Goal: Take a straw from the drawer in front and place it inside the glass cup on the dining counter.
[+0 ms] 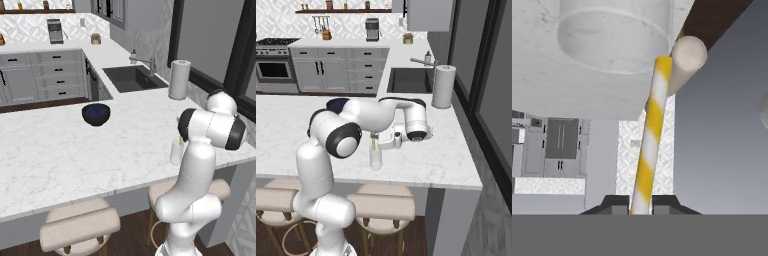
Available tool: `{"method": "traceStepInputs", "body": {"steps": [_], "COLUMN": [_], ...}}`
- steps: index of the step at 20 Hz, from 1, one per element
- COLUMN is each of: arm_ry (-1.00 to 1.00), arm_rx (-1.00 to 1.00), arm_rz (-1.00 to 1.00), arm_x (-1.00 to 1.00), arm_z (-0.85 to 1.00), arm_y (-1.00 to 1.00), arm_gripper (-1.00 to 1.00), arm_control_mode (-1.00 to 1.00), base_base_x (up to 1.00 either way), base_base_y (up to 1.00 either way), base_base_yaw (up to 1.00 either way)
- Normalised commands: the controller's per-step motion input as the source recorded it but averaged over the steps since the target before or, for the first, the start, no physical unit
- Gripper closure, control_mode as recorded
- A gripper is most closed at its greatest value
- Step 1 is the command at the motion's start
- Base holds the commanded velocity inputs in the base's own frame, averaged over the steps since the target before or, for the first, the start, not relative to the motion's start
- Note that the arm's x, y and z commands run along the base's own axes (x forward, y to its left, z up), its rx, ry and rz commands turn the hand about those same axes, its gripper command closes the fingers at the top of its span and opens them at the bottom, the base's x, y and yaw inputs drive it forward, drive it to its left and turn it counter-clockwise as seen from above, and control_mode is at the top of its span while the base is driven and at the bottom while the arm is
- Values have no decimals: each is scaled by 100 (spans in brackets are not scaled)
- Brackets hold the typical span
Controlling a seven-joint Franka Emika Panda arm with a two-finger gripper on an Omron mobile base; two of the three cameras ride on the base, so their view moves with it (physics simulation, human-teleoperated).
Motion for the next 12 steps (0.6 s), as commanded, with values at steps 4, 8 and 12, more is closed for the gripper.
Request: {"method": "traceStepInputs", "body": {"steps": [4,8,12], "arm_ry": [0,0,-1], "arm_rx": [-1,0,0], "arm_rz": [1,3,4], "arm_x": [22,2,0], "arm_z": [-13,5,16], "arm_y": [0,0,0], "arm_gripper": [100,100,100], "arm_control_mode": [-100,-100,-100], "base_base_x": [0,0,0], "base_base_y": [0,0,0], "base_base_yaw": [0,0,0]}}
